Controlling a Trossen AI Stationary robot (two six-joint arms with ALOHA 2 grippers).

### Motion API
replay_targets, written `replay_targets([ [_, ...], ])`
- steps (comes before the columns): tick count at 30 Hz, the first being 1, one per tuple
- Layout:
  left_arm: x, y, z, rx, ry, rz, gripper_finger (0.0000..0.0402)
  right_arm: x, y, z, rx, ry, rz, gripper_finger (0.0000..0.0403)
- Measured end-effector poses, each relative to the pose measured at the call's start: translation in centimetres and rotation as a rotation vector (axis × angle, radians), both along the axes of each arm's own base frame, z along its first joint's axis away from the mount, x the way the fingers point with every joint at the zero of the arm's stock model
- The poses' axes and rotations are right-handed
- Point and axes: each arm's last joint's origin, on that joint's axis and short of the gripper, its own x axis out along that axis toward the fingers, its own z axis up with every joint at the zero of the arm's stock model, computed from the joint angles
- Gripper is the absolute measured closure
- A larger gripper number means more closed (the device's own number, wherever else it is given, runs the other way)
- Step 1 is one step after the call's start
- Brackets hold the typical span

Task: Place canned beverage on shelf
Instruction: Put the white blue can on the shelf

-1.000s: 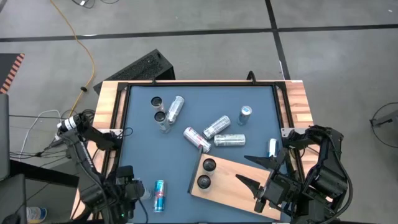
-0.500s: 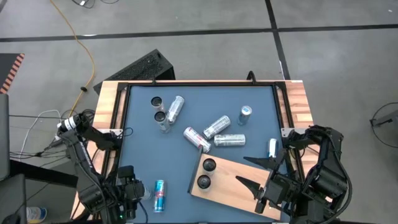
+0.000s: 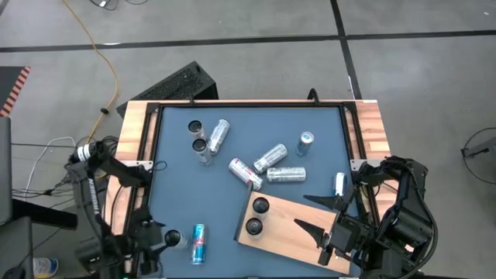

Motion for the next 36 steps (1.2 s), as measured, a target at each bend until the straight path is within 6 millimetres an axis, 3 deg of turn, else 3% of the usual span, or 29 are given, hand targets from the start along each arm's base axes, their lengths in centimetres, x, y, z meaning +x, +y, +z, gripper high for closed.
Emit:
replay_targets([
  [5,-2.0,-0.6,-0.1,-0.069,-0.005,0.066,0.0124,0.1,-0.1,0.0,-0.007,0.006,-0.003,0.0122],
  [11,-2.1,-2.0,-1.7,0.008,-0.066,0.056,0.0124,0.5,-0.5,-0.1,-0.004,0.01,-0.018,0.0122],
  [18,-2.1,-3.5,-4.3,0.049,0.026,0.081,0.0124,0.8,-0.8,-0.1,-0.003,0.018,-0.025,0.0122],
  [24,-2.1,-3.6,-4.4,0.052,-0.055,0.095,0.0124,0.8,-0.8,-0.1,0.0,0.017,-0.025,0.0122],
  [36,-2.0,-2.9,-8.8,0.061,-0.059,0.11,0.0124,0.8,-0.8,-0.1,0.0,0.016,-0.025,0.0122],
])
